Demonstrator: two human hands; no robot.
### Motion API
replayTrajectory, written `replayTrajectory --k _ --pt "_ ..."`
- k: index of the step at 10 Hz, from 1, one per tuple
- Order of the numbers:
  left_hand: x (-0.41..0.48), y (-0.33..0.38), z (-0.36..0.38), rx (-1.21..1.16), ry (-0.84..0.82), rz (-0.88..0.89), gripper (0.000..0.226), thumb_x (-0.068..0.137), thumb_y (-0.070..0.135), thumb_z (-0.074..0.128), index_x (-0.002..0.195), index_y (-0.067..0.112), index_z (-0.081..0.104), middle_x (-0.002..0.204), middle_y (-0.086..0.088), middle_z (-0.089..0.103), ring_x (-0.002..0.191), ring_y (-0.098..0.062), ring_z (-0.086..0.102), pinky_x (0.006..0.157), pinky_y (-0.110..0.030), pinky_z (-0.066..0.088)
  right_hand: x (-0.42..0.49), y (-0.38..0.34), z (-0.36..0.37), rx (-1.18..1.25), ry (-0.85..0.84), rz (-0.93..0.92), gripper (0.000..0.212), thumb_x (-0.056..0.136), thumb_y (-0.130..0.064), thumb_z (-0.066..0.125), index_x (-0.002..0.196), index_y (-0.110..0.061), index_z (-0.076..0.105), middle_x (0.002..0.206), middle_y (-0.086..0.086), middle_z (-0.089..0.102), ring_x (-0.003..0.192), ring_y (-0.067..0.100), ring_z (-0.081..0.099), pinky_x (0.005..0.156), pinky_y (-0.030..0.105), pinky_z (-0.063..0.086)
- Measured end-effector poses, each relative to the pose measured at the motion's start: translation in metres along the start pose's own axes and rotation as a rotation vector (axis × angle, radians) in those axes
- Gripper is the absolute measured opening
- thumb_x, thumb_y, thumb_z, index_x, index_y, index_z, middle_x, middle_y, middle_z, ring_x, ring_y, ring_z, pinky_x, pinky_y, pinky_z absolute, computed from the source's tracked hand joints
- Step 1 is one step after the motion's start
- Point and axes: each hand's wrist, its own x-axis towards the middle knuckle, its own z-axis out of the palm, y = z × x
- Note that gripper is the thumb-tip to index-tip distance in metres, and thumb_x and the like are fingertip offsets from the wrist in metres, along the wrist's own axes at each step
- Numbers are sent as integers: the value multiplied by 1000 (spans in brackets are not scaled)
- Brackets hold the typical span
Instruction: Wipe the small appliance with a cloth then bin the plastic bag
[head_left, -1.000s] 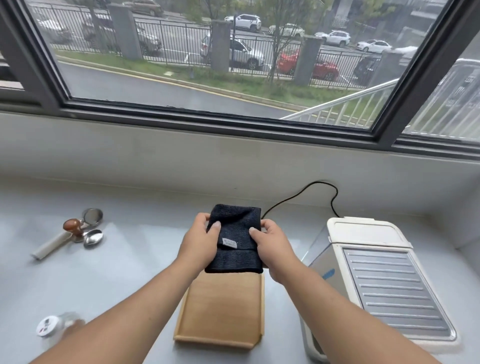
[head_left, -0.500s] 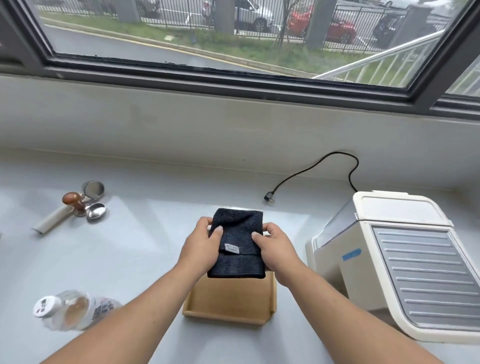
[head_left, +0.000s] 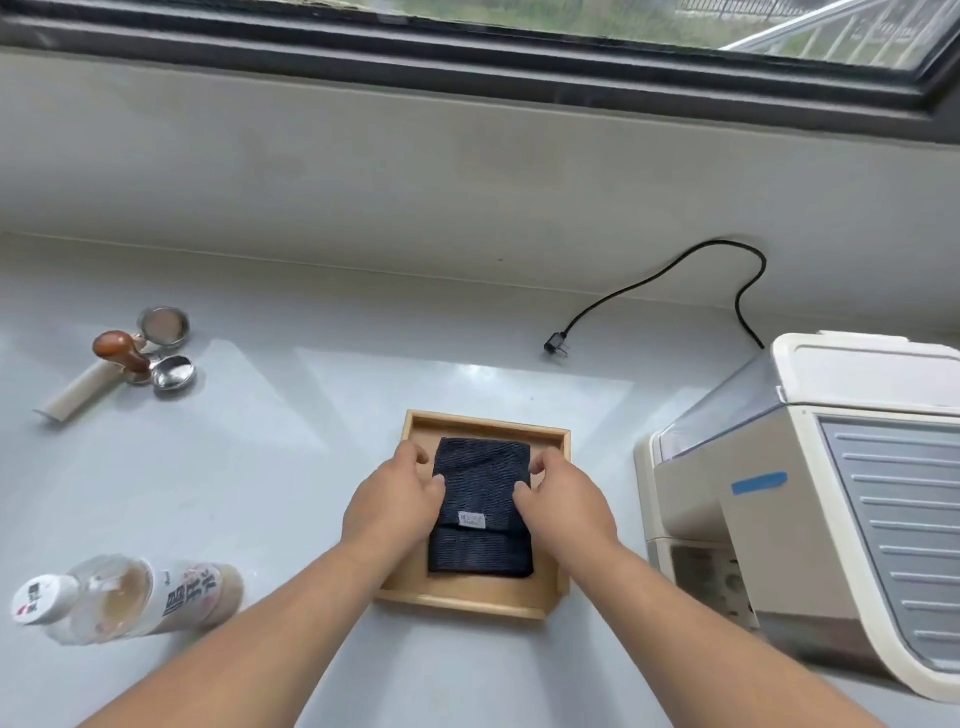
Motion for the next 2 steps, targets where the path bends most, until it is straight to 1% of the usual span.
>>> replayTrajectory --k 1,2 --pt "0 3 -5 4 3 15 31 94 46 53 122 33 50 102 7 73 93 -25 65 72 -35 45 3 0 -4 -43 33 -32 14 95 -38 58 105 -32 50 77 -11 60 72 15 59 51 28 34" --pt "2 4 -7 -23 7 4 32 93 47 54 122 33 50 95 7 73 91 -24 66 74 -36 50 5 -2 -8 -29 47 -27 18 97 -40 57 112 -30 54 84 -11 63 80 20 63 59 32 39"
